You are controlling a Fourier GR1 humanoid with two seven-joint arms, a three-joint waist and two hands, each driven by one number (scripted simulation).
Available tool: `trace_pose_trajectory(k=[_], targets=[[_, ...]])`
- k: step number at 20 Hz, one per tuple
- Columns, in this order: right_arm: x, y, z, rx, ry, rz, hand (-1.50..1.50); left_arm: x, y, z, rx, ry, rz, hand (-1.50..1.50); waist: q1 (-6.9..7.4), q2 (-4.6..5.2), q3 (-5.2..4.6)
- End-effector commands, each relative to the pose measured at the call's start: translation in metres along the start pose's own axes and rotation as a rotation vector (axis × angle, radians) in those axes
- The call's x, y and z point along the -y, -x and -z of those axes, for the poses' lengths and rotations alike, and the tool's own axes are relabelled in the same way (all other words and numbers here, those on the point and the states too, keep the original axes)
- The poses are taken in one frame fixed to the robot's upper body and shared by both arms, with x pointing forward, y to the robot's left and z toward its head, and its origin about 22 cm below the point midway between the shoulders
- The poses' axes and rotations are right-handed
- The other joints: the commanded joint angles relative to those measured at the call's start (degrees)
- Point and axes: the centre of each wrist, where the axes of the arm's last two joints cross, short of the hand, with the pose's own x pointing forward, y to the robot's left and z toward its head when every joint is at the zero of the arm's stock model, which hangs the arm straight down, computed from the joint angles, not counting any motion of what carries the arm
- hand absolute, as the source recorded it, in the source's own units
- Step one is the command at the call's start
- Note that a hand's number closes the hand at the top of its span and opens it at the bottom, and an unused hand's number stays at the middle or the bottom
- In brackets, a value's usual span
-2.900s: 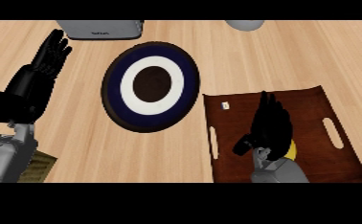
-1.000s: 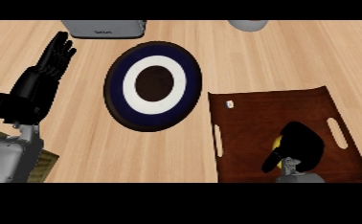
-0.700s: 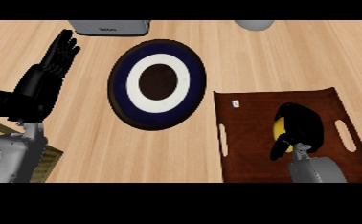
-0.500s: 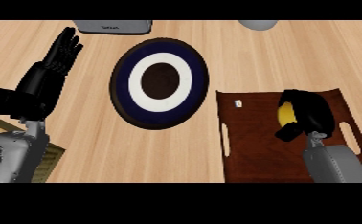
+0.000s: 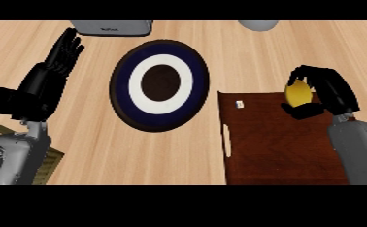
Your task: Pick the lemon from the tray and place it in the plate
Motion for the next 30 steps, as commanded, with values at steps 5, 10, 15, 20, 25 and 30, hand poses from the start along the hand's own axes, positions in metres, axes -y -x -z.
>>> trace_pose_trajectory(k=[5, 10, 15, 20, 25, 30], targets=[[0.011, -0.023, 0.028, 0.340, 0.091, 0.344, 1.50, -0.012, 0.012, -0.012, -0.022, -0.006, 0.011, 0.00, -1.07, -0.57, -0.19], [0.019, -0.071, 0.033, 0.424, 0.034, 0.397, 1.50, -0.020, 0.003, -0.006, -0.015, -0.037, 0.001, 0.00, -1.87, -0.75, -0.25], [0.018, -0.113, 0.065, 0.453, 0.011, 0.398, 1.50, -0.008, 0.009, 0.006, -0.022, -0.032, 0.007, 0.00, -1.59, -0.52, -0.23], [0.006, -0.192, 0.079, 0.475, -0.021, 0.475, 1.50, -0.002, 0.012, 0.013, -0.012, -0.022, 0.021, 0.00, -1.85, -0.51, -0.26], [-0.024, -0.231, 0.097, 0.429, -0.099, 0.453, 1.50, -0.004, -0.002, 0.002, 0.001, 0.002, 0.007, 0.00, -0.53, -0.43, -0.23], [-0.027, -0.259, 0.124, 0.394, -0.087, 0.421, 1.50, -0.011, 0.003, -0.005, 0.005, 0.001, 0.021, 0.00, -0.07, -0.30, -0.24]])
